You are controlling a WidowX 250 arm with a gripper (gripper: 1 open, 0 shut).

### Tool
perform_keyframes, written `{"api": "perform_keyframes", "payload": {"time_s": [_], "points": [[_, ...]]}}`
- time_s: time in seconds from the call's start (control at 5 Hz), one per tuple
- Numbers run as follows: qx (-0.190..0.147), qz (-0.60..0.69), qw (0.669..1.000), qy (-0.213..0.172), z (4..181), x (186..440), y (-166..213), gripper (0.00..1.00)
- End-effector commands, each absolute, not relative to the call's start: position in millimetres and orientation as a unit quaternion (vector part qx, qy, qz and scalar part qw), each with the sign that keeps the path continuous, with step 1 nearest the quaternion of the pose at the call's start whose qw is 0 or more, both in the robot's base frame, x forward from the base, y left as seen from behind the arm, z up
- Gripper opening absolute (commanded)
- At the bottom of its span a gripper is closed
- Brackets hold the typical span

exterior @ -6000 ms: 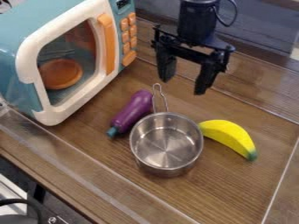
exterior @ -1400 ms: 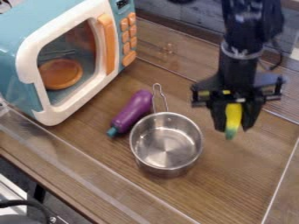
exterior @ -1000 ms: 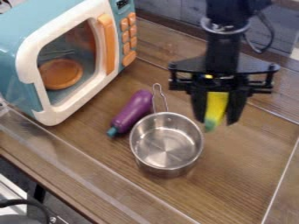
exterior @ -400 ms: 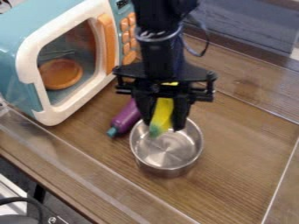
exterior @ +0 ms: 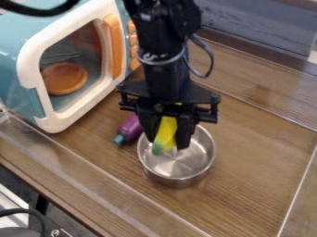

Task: Put the banana in the silver pot

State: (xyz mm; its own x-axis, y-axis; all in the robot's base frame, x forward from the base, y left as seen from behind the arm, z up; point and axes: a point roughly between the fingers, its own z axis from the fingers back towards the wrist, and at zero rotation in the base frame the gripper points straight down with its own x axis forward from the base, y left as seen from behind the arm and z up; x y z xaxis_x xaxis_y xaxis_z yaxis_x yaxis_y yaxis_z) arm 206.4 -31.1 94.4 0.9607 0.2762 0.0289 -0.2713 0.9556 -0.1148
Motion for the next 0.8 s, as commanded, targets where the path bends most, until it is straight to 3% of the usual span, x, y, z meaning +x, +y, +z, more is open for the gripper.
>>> {"api": "perform_keyframes", "payload": {"time_s": [0.0,0.2,0.4,0.6], "points": [[-0.05,0.13,0.99,-0.036,86.7,212,-33,0.0],[-0.047,0.125,0.99,-0.04,77.6,213,-34,0.0],[-0.046,0.122,0.991,-0.042,72.5,214,-34,1.0],[-0.046,0.12,0.991,-0.041,72.7,214,-34,1.0]]}}
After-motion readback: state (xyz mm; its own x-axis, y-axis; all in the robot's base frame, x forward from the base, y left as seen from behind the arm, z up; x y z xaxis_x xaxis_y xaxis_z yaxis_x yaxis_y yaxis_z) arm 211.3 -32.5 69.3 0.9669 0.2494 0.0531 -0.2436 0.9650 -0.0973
